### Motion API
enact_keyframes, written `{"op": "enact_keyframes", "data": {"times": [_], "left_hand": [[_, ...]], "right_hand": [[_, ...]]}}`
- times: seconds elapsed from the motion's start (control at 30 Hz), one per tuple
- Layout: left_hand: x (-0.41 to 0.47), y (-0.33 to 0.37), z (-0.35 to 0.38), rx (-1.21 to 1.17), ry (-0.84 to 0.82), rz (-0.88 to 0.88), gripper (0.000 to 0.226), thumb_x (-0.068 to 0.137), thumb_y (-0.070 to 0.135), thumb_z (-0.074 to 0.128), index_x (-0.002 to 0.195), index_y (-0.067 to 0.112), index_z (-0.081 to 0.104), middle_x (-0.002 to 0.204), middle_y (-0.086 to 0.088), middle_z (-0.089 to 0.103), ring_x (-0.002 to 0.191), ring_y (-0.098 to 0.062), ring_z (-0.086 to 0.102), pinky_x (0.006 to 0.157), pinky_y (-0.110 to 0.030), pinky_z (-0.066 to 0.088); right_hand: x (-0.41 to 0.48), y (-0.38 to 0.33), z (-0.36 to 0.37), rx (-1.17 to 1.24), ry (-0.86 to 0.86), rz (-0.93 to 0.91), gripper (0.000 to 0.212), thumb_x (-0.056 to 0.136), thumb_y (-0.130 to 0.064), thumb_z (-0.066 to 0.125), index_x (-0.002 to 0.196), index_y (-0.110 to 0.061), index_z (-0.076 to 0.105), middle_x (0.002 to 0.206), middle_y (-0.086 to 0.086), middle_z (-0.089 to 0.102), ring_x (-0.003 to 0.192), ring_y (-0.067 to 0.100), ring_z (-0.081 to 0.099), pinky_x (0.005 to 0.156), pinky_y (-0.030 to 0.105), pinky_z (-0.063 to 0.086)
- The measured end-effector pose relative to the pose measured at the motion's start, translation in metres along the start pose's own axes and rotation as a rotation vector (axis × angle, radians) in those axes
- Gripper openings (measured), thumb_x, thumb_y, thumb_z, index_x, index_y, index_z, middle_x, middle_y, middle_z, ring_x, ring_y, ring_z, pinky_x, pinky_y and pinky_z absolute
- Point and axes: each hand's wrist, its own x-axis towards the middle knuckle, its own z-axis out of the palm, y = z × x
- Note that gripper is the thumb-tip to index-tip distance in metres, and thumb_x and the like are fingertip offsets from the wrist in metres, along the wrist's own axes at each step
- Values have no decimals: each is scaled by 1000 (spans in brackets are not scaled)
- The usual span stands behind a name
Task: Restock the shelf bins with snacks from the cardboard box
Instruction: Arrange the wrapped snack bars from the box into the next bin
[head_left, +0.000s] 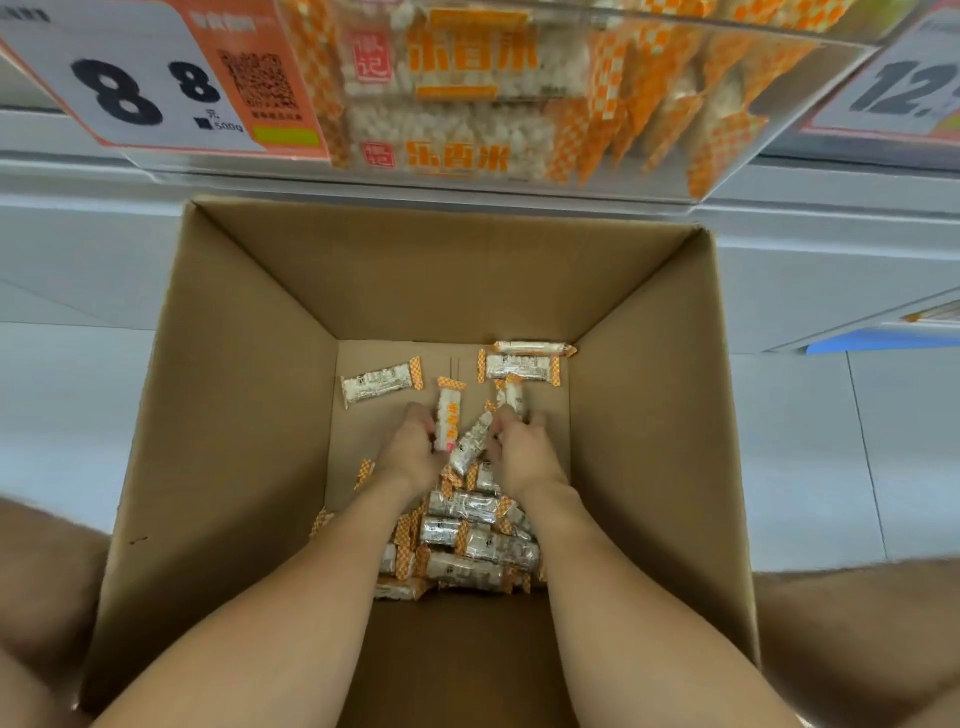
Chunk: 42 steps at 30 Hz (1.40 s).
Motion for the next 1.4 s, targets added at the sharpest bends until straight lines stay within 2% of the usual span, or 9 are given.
{"op": "enact_keyframes", "data": {"times": [0.2,0.4,0.53,0.7,1.0,1.2,1.3,1.33,1.4], "left_hand": [[0,7,-3,-334,-45,-195,45,83,5,86,116,18,57,97,-2,67,91,-18,66,78,-30,54],[-6,7,-21,-427,97,-221,21,93,15,73,113,13,71,110,-4,70,95,-20,65,83,-28,53],[-20,17,-42,-708,84,-233,6,95,12,69,100,14,72,120,2,71,110,-23,66,99,-47,58],[-54,35,-75,-982,-179,-197,36,93,0,70,127,10,63,124,-15,72,110,-29,74,87,-42,64],[-123,94,-145,-699,-244,83,40,89,18,84,121,10,62,119,-14,74,109,-26,74,85,-46,65],[-151,118,-206,-291,-77,134,23,88,18,70,110,9,68,93,-9,64,80,-21,65,65,-36,64],[-170,133,-238,-4,-124,194,21,91,18,69,111,11,73,89,-5,69,72,-19,61,56,-26,54],[-177,138,-246,54,-160,213,23,93,18,70,115,18,72,92,-4,72,69,-17,63,56,-25,53],[-190,150,-260,93,-209,261,31,94,20,74,122,29,65,97,-3,77,68,-11,67,59,-26,56]], "right_hand": [[-8,-3,-4,233,32,38,79,94,3,56,143,-49,23,111,11,55,83,30,63,69,40,52],[-19,-17,-37,899,71,125,68,92,-3,70,141,-33,35,111,1,64,82,14,67,52,20,54],[-31,-27,-55,1114,-48,192,58,85,-14,73,137,-29,51,112,6,75,95,28,76,63,54,64],[-56,-46,-86,970,-96,44,66,79,-10,77,138,-30,53,111,-5,78,104,17,73,92,45,60],[-111,-73,-150,706,-159,-174,71,80,-7,85,137,-17,44,115,3,72,101,15,73,84,31,61],[-150,-93,-212,602,-265,-201,24,105,-14,48,127,-7,55,103,18,78,90,26,72,82,42,59],[-175,-101,-239,591,-258,-250,5,101,-9,57,106,-8,57,93,16,70,82,24,65,73,44,55],[-182,-104,-246,589,-240,-274,9,99,-5,61,104,-11,57,87,13,67,75,22,67,75,51,60],[-200,-114,-263,576,-166,-342,36,93,2,68,115,-22,52,82,7,64,59,13,68,60,27,56]]}}
